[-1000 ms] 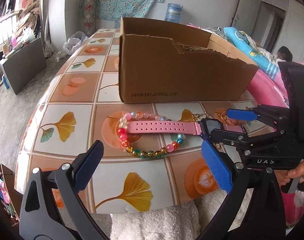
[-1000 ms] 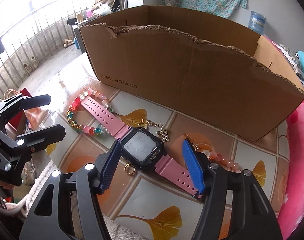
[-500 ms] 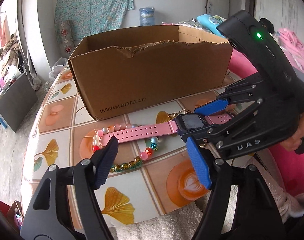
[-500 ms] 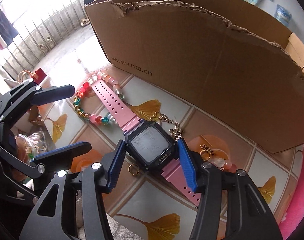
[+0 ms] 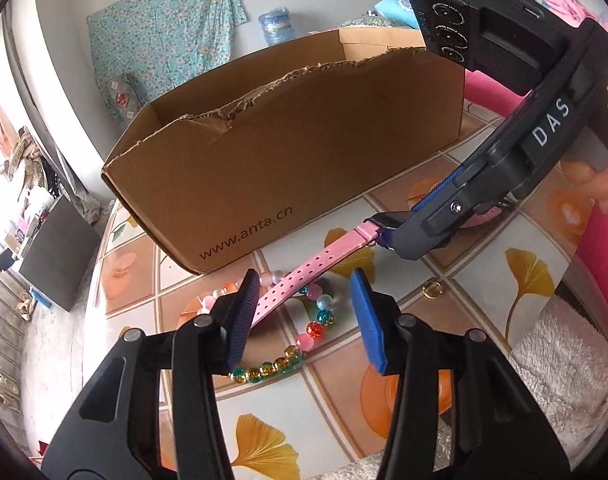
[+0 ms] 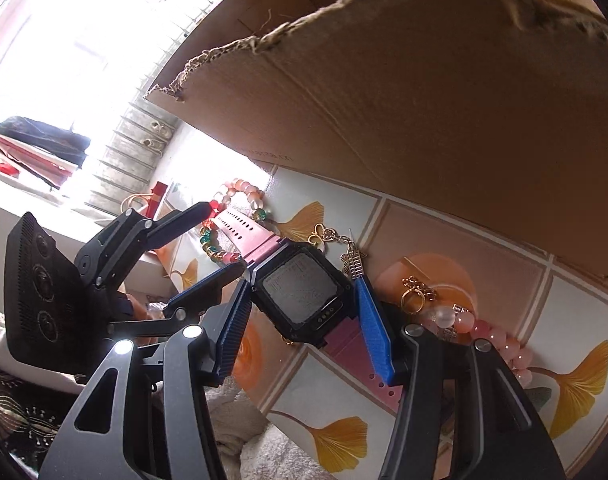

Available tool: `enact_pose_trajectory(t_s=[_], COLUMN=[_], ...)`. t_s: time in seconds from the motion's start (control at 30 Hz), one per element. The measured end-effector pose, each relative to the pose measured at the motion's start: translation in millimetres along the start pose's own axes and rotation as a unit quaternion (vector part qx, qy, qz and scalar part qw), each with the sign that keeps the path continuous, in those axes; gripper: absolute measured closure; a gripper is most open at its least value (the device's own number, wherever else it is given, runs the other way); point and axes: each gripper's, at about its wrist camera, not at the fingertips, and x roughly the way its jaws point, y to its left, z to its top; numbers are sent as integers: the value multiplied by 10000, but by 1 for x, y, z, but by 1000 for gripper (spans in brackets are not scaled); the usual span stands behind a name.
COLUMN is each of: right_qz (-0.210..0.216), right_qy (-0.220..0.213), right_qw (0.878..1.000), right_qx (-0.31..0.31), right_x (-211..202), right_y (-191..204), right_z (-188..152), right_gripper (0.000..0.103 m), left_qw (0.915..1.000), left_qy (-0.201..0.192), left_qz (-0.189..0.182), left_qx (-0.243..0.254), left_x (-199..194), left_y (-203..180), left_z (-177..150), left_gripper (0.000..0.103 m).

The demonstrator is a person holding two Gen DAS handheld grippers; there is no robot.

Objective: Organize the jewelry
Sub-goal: 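Lower the right gripper onto the pink watch strap and close it, then lift the pink-strapped watch with the right gripper toward the box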

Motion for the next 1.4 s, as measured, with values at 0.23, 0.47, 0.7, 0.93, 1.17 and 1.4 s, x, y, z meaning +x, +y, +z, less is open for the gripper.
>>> enact_pose_trajectory(t_s=[0.23,0.47,0.7,0.93,1.17,1.4], right_qz=[248,-348,-1349,-2359,-2425,-2444], right_qy=[-46,-360,-709,-535,-733,-1208], right_qw=[9997,9980,9857,9567,9520,9484], right_qx=[-41,-391,-719,-1619,-1716,-1617], right_x=[-5,-17,-32,-24,-40,-70], right_y=[-11,6,15,34,32,58], right_z=[-3,-22,-43,-52,-49,-60], right_gripper=[51,49,49,66,93,98], left_qw=[9999,9968,9841,9788,9769,9791], left_qy=[90,260,561,692,658,261], left_qz=[-9,-632,-1259,-1393,-1409,-1497], left_qx=[94,-424,-1118,-1336,-1467,-1349], left_x=[13,14,25,32,35,2], left_y=[-8,3,25,32,37,42], left_z=[9,15,27,31,33,36], left_gripper=[84,96,98,99,100,100])
